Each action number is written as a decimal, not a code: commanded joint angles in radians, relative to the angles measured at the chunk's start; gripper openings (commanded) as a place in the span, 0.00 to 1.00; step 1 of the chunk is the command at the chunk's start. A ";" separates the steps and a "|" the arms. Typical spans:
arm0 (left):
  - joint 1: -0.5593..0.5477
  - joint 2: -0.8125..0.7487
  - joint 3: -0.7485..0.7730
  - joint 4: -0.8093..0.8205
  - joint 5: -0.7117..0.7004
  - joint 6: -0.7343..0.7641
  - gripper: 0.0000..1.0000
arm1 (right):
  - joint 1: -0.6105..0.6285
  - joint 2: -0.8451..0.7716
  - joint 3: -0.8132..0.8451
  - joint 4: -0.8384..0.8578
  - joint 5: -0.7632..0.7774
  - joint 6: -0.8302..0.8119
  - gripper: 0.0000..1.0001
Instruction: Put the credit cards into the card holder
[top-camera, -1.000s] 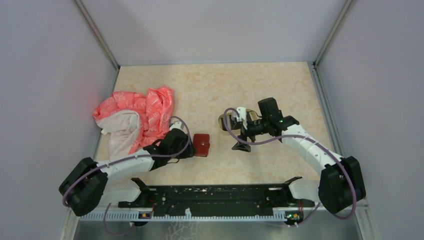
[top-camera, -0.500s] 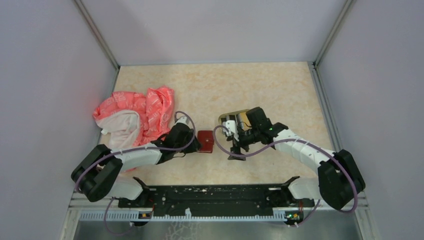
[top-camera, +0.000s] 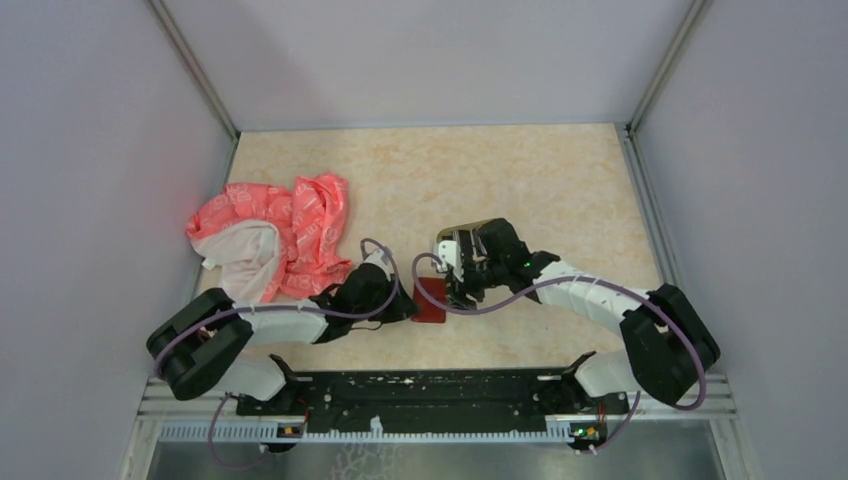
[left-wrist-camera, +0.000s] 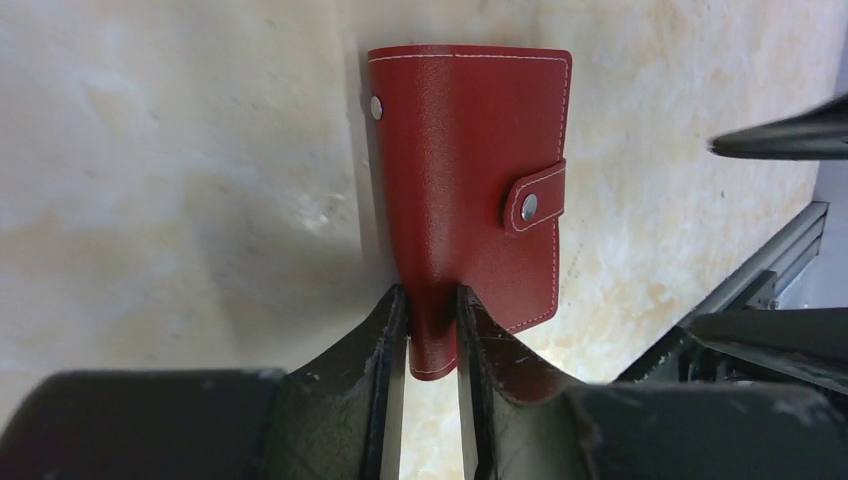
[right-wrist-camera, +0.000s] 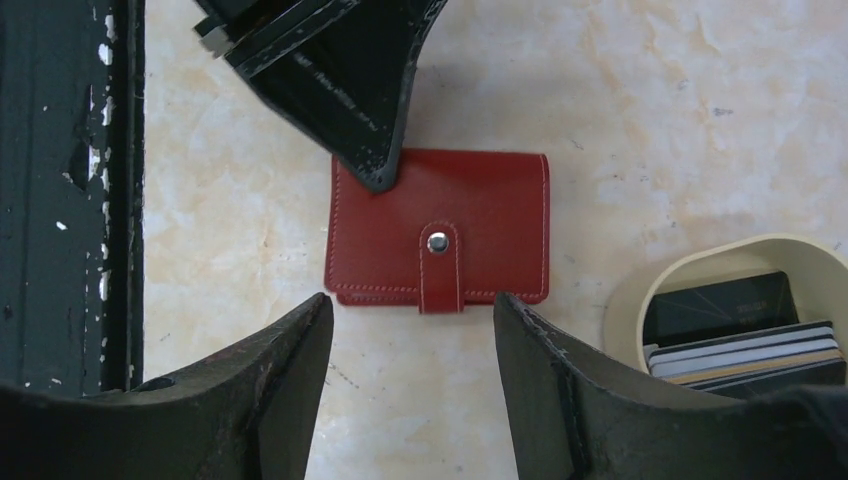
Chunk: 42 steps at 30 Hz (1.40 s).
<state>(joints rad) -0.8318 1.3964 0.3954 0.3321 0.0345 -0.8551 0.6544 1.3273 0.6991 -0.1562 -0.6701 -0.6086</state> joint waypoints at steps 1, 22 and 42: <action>-0.095 -0.002 -0.025 -0.030 -0.099 -0.127 0.00 | 0.054 0.048 0.009 0.062 0.039 0.031 0.59; -0.234 0.001 -0.055 0.042 -0.229 -0.258 0.00 | 0.168 0.199 0.075 -0.003 0.291 0.036 0.57; -0.235 -0.008 -0.156 0.105 -0.250 -0.280 0.00 | 0.094 0.126 0.109 -0.076 0.129 0.027 0.00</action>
<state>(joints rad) -1.0554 1.3758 0.2863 0.4862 -0.1997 -1.1267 0.8143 1.5269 0.7803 -0.1963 -0.4206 -0.5831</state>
